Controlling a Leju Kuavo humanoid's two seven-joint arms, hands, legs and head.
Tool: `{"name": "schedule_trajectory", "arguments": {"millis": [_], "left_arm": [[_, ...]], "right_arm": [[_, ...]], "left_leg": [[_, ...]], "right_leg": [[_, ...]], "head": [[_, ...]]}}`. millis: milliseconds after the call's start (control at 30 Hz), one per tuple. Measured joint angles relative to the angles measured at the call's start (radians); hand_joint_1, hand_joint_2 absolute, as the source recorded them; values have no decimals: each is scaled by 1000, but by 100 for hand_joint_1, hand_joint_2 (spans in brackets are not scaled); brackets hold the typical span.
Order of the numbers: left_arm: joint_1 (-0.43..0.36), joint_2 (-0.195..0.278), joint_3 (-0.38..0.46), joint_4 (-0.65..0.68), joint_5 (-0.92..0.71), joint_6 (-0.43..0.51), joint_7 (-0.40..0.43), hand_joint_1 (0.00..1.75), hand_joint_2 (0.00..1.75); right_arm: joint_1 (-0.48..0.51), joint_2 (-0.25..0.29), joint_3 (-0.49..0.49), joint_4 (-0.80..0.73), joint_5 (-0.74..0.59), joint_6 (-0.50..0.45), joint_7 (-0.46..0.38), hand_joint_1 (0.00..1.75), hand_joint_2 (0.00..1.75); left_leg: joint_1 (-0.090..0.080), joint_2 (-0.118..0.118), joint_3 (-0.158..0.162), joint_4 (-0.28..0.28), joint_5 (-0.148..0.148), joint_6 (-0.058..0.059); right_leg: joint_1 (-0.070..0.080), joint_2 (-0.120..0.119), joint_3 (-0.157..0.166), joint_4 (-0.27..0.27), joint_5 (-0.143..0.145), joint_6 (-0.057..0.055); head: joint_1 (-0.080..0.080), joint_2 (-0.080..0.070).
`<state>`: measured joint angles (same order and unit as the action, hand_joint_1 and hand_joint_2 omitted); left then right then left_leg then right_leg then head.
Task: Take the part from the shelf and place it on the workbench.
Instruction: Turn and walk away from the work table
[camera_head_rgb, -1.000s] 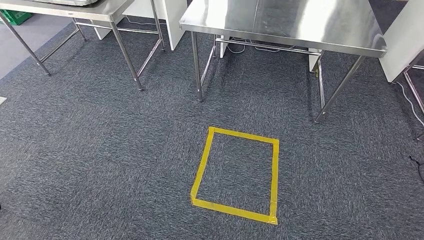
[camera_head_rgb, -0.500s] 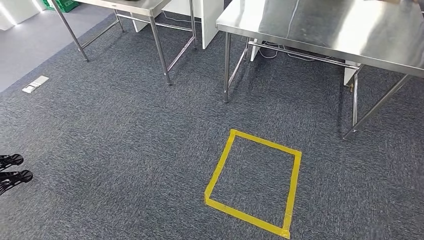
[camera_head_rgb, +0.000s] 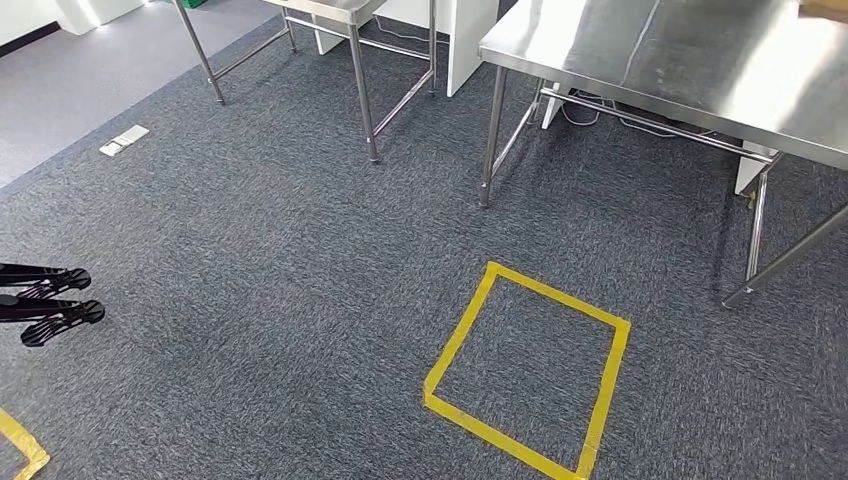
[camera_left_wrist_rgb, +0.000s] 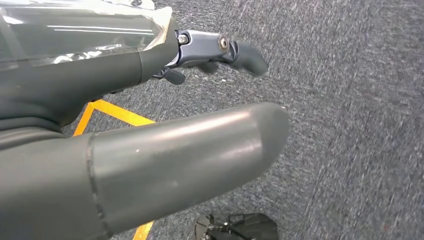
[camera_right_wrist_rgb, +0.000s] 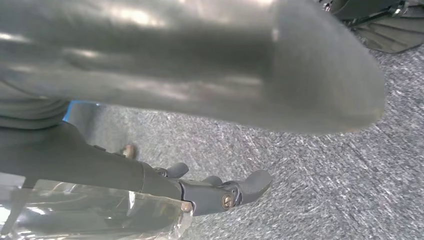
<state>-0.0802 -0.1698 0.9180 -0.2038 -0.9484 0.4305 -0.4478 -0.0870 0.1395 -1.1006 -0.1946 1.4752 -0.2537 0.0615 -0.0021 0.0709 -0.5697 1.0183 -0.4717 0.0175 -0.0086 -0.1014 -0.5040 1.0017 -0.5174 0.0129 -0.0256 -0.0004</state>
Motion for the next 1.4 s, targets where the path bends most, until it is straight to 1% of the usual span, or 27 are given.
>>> {"name": "schedule_trajectory", "arguments": {"millis": [67,133,200,233,267,300,333,367,433,500,567,600,667,733,800,833,867,933,1000,1100,1133,1167,1233,1300,1333,1367,1400], "left_arm": [[-1,1,0,0,-2,-2,7,0,0],[1,-2,-1,0,-3,-7,19,0,0],[0,-7,0,1,7,-14,56,0,0],[-1,-9,3,1,20,-17,82,0,0],[-1,-11,10,2,39,-22,106,0,0],[0,-14,20,2,59,-27,123,0,0],[1,-16,31,2,77,-34,131,0,0],[1,-18,43,2,93,-41,133,0,0],[1,-20,63,2,113,-54,131,0,0],[-1,-21,79,2,124,-60,128,0,0],[2,-19,94,2,131,-61,129,0,0],[4,-18,100,2,134,-61,130,0,0],[4,-16,110,2,138,-62,132,0,0],[1,-15,116,2,140,-64,132,0,0],[0,-14,120,2,139,-66,133,0,0],[1,-14,122,2,138,-66,133,0,0],[1,-13,123,2,137,-67,134,0,0],[0,-12,124,2,134,-64,134,0,0],[-2,-11,127,2,134,-57,135,0,0],[-1,-9,131,2,139,-45,135,0,0],[-1,-8,131,2,139,-41,135,0,0],[-1,-8,131,2,137,-37,135,0,0],[-3,-7,131,1,131,-34,134,0,0],[-3,-7,131,2,128,-37,132,0,0],[-2,-7,131,2,128,-38,130,0,0],[-2,-7,131,2,128,-40,130,0,0],[-2,-7,131,2,128,-41,129,0,0]], "right_arm": [[-1,1,0,0,0,0,5,0,0],[-1,1,1,0,1,-1,3,0,0],[3,0,5,0,2,-3,-10,0,0],[6,-2,9,0,4,-3,-19,0,0],[9,-4,15,0,5,-3,-26,0,0],[12,-6,21,0,7,-2,-31,0,0],[13,-9,27,0,8,0,-33,0,0],[13,-12,33,0,9,4,-32,0,0],[13,-16,45,0,11,10,-29,0,0],[13,-18,53,0,11,12,-27,0,0],[11,-17,59,0,11,6,-28,0,0],[9,-16,63,0,11,2,-28,0,0],[8,-14,69,0,11,-4,-30,0,0],[10,-12,73,0,11,-9,-30,0,0],[11,-12,74,0,11,-13,-30,0,0],[11,-11,75,0,11,-14,-30,0,0],[9,-9,75,0,11,-14,-31,0,0],[6,-5,76,0,11,-17,-34,0,0],[2,0,78,0,12,-23,-40,0,0],[-4,7,90,0,12,-33,-45,0,0],[-4,9,94,0,12,-34,-45,0,0],[-4,11,98,0,12,-35,-43,0,0],[-1,15,100,0,12,-35,-37,0,0],[3,17,100,1,12,-34,-29,0,0],[4,17,100,1,12,-33,-26,0,0],[5,17,100,1,12,-32,-24,0,0],[5,16,100,1,12,-32,-24,0,0]], "left_leg": [[-3,-23,-2,-6,7,11],[1,-44,3,-22,19,23],[5,-67,3,-32,29,32],[6,-80,0,-32,31,36],[6,-94,-3,-32,32,37],[6,-108,-4,-31,34,37],[6,-122,-5,-30,35,36],[6,-136,-5,-30,36,34],[4,-161,-7,-23,36,27],[1,-182,-14,-16,35,15],[3,-195,-20,-13,36,3],[5,-185,-25,-7,32,-2],[6,-135,-51,48,-4,-11],[9,-89,-111,173,-71,-19],[13,-78,-158,268,-101,-24],[14,-74,-155,265,-90,-25],[15,-69,-131,221,-62,-24],[12,-43,-53,85,-8,-16],[6,-26,-9,6,10,-4],[0,-44,-6,-10,11,13],[1,-51,-3,-16,16,20],[4,-59,0,-23,21,26],[6,-78,1,-28,26,34],[6,-102,0,-27,27,35],[6,-114,0,-27,26,34],[7,-126,2,-26,26,33],[7,-139,3,-24,25,31]], "right_leg": [[3,-18,2,-4,-1,10],[2,9,-7,19,-18,17],[-3,66,-55,123,-71,12],[-4,83,-90,194,-101,7],[-5,90,-120,252,-120,7],[-6,93,-134,279,-123,12],[-7,95,-128,265,-110,20],[-9,101,-104,214,-84,30],[-15,137,-39,74,-27,42],[-16,161,-9,1,-2,34],[-15,147,-5,-3,4,17],[-16,138,-2,-4,7,11],[-21,117,1,-6,11,-3],[-15,91,0,-6,9,-12],[-11,64,-1,-6,6,-15],[-10,52,-1,-6,5,-16],[-10,42,1,-6,4,-16],[-7,27,5,-6,-1,-11],[-1,17,8,-6,-6,-2],[2,5,14,-8,-11,13],[2,17,11,4,-20,16],[1,36,-4,37,-39,16],[-3,79,-66,165,-97,9],[-6,94,-128,278,-130,13],[-8,95,-135,283,-121,21],[-11,98,-123,248,-98,33],[-15,105,-95,181,-64,45]], "head": [[0,0],[1,0],[5,0],[6,0],[7,0],[7,0],[8,0],[8,0],[9,0],[8,0],[7,0],[7,0],[1,0],[-5,0],[-5,0],[-5,0],[-5,0],[-5,0],[-3,0],[-2,0],[-2,0],[1,0],[6,0],[8,0],[8,0],[8,0],[8,0]]}}
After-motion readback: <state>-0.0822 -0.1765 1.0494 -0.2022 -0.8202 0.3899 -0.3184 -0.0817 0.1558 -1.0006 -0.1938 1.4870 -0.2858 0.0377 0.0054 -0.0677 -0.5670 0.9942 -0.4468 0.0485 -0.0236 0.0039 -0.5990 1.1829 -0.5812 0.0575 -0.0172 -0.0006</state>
